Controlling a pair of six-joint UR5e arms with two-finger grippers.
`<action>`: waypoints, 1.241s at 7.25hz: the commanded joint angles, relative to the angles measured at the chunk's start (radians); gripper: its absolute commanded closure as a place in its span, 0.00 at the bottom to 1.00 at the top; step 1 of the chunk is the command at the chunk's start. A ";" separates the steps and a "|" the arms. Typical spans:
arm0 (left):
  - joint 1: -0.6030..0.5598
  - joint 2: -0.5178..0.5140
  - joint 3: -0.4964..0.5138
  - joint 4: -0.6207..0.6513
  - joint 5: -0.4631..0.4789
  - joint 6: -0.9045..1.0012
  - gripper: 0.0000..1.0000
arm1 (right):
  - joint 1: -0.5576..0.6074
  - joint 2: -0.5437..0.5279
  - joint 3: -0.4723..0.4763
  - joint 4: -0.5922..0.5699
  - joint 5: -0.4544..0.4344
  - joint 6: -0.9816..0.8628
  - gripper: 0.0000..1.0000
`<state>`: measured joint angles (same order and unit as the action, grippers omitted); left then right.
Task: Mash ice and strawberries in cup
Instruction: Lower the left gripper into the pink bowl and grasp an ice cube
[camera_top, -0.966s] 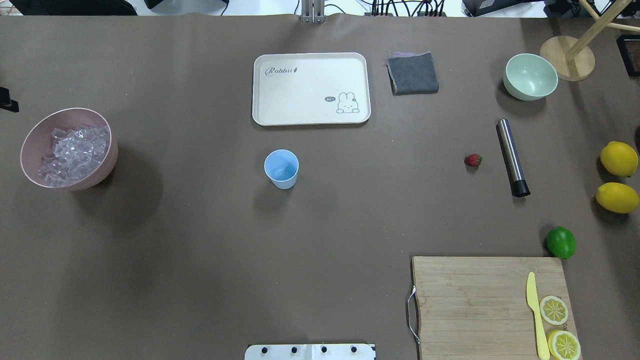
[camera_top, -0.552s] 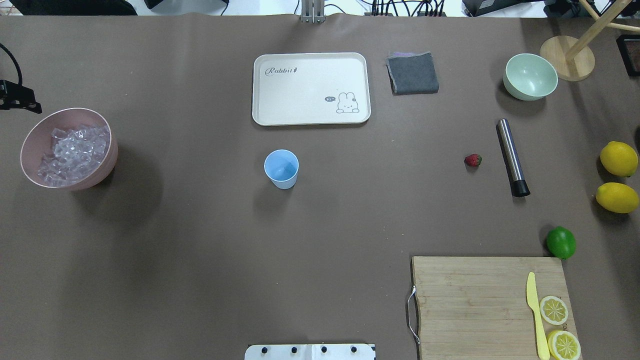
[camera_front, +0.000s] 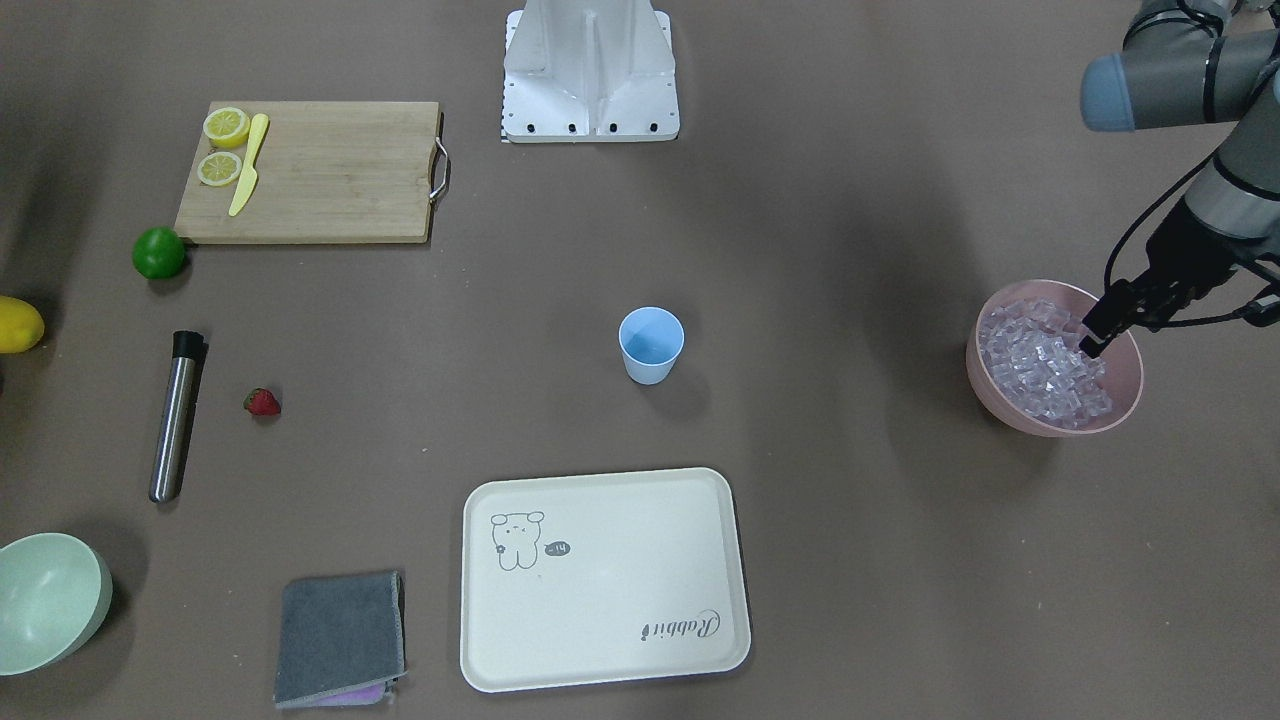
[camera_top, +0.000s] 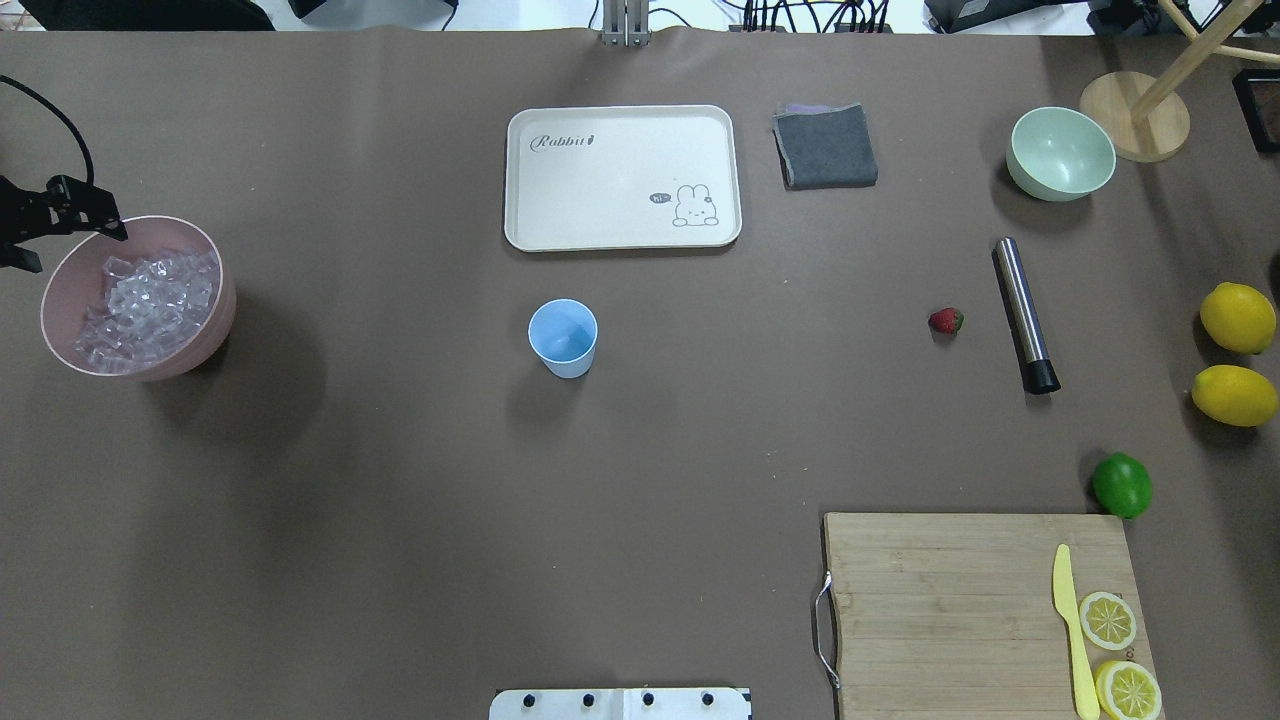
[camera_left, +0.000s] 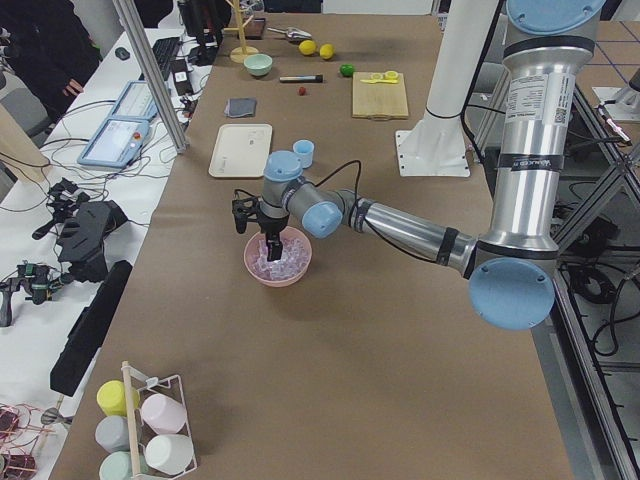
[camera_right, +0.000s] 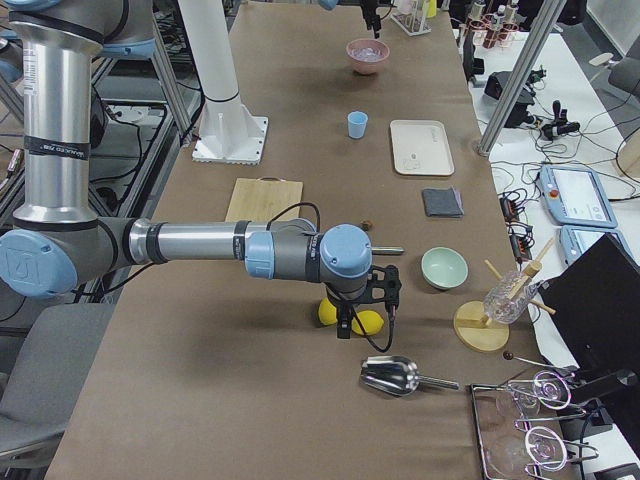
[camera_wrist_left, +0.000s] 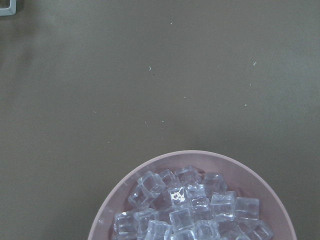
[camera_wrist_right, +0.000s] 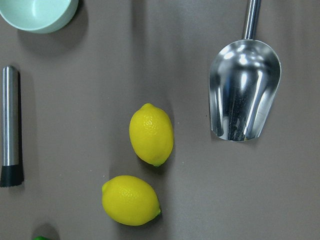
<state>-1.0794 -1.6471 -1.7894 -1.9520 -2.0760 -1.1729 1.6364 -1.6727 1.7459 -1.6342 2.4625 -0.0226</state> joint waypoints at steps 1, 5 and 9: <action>0.038 -0.037 0.039 -0.001 0.028 -0.047 0.02 | -0.019 0.004 0.000 -0.001 0.004 0.010 0.00; 0.042 -0.062 0.102 -0.007 0.027 -0.039 0.12 | -0.026 0.027 -0.006 -0.001 0.006 0.013 0.00; 0.056 -0.048 0.099 -0.007 0.027 -0.042 0.15 | -0.032 0.041 -0.031 0.001 0.004 0.013 0.00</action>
<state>-1.0253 -1.6980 -1.6908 -1.9595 -2.0495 -1.2152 1.6053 -1.6324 1.7180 -1.6339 2.4667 -0.0092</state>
